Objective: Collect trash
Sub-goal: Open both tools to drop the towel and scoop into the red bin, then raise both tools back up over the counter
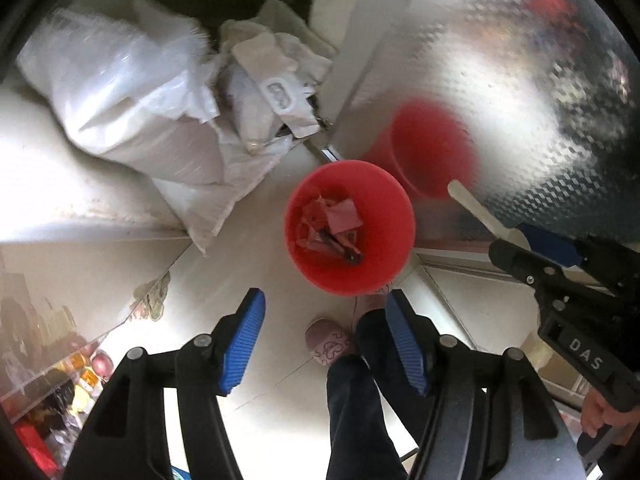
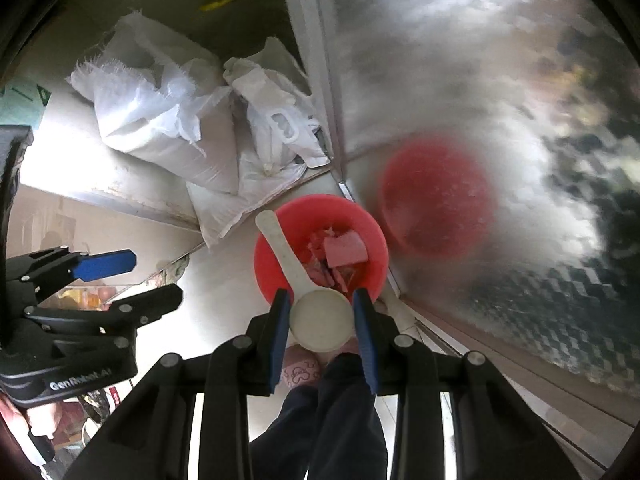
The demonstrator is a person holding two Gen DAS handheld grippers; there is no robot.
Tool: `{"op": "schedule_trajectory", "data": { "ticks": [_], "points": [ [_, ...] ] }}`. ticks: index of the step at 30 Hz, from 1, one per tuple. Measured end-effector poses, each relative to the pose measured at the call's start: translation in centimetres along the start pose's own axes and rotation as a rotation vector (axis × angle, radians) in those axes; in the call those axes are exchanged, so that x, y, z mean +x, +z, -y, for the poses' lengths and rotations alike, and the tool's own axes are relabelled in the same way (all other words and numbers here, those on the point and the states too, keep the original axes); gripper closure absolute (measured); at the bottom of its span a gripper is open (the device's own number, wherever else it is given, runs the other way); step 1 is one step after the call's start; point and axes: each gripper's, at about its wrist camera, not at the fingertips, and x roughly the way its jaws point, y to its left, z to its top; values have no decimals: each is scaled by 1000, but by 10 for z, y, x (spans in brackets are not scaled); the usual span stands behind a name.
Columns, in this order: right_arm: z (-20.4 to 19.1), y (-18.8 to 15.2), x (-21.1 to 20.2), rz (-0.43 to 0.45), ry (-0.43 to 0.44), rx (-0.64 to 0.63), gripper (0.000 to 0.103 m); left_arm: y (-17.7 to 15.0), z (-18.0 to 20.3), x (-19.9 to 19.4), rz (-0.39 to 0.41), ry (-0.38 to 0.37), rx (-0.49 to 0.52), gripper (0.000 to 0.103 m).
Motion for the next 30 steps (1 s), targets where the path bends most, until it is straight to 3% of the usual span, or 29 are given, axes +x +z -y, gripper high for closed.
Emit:
{"op": "schedule_trajectory", "data": {
  "ticks": [3,8,10,15,16,24,25,26,27,29,30],
  "points": [
    [-6,1,7,-11,7,-17,73,-4,-11,-4,38,2,-51,18],
    [-14,1,16,-26,11,-34,73,-10,-16,-6,73,23,-53,17],
    [-17,1,19,-30,14,-44,73,-13,-17,-7,79,25,-44,10],
    [-24,3,25,-34,12,-70,73,-20,-20,-8,66,38,-35,6],
    [-25,3,27,-35,12,-74,73,-21,-22,-8,64,47,-38,0],
    [-28,2,28,-29,0,-111,73,-26,-32,-10,69,48,-81,0],
    [-28,2,28,-30,-5,-117,69,-26,-30,-9,69,51,-85,0],
    [-29,2,28,-31,-5,-118,52,-27,-31,-10,67,53,-89,0],
    [-28,2,28,-27,-1,-115,27,-29,-31,-10,66,53,-91,0],
    [-28,2,26,-13,-18,-125,9,-32,-31,-14,67,62,-92,0],
    [-30,2,25,-7,-32,-137,9,-33,-31,-15,70,68,-94,0]
  ]
}}
